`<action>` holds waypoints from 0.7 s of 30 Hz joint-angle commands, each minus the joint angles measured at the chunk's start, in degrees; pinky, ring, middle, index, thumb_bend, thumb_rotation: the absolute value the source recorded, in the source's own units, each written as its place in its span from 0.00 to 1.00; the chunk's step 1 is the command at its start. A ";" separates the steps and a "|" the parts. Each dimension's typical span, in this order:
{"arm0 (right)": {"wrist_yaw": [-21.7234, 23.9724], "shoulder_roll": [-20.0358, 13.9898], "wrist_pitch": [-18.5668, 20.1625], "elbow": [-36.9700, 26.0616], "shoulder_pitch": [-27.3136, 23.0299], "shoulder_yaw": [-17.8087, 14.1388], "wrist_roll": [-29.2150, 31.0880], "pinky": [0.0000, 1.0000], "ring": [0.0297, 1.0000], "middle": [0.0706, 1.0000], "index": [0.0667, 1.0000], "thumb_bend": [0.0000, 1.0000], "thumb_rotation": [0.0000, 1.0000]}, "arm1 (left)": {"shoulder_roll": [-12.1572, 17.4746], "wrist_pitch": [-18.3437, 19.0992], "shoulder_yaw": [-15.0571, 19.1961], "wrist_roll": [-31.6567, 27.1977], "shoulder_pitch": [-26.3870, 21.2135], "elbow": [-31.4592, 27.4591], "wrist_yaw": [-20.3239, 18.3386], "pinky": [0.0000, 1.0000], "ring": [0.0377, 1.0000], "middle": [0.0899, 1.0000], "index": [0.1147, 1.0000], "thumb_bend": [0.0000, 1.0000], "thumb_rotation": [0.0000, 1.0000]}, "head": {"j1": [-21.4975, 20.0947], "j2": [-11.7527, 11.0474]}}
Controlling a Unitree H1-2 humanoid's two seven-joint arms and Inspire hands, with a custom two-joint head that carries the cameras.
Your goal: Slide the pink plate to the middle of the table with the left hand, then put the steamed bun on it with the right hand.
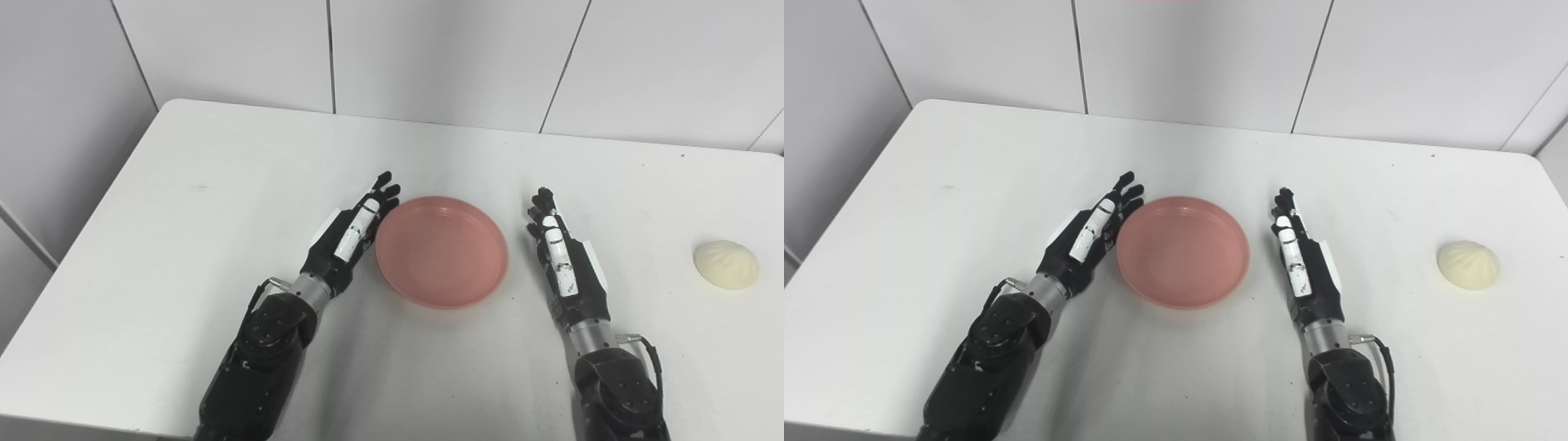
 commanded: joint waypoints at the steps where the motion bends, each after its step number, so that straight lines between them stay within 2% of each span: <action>1: -0.61 2.07 -0.55 2.47 2.87 0.87 0.52 1.00 1.00 1.00 1.00 0.17 1.00 | -0.92 0.01 -1.03 0.14 0.12 -0.38 -2.10 1.00 0.98 0.98 1.00 0.38 1.00 | -0.13 -0.03; 14: -1.85 2.69 -0.25 2.15 2.65 0.83 0.21 1.00 1.00 1.00 1.00 0.16 1.00 | -1.46 -1.22 0.70 0.93 0.34 1.06 -0.81 1.00 0.99 0.99 1.00 0.40 1.00 | -1.69 -0.13; 21: -2.76 2.73 -2.61 3.26 1.74 0.02 0.47 1.00 1.00 1.00 1.00 0.20 1.00 | -1.81 -2.67 1.84 2.16 0.61 1.68 0.20 0.99 0.99 0.99 1.00 0.37 1.00 | -3.94 -0.37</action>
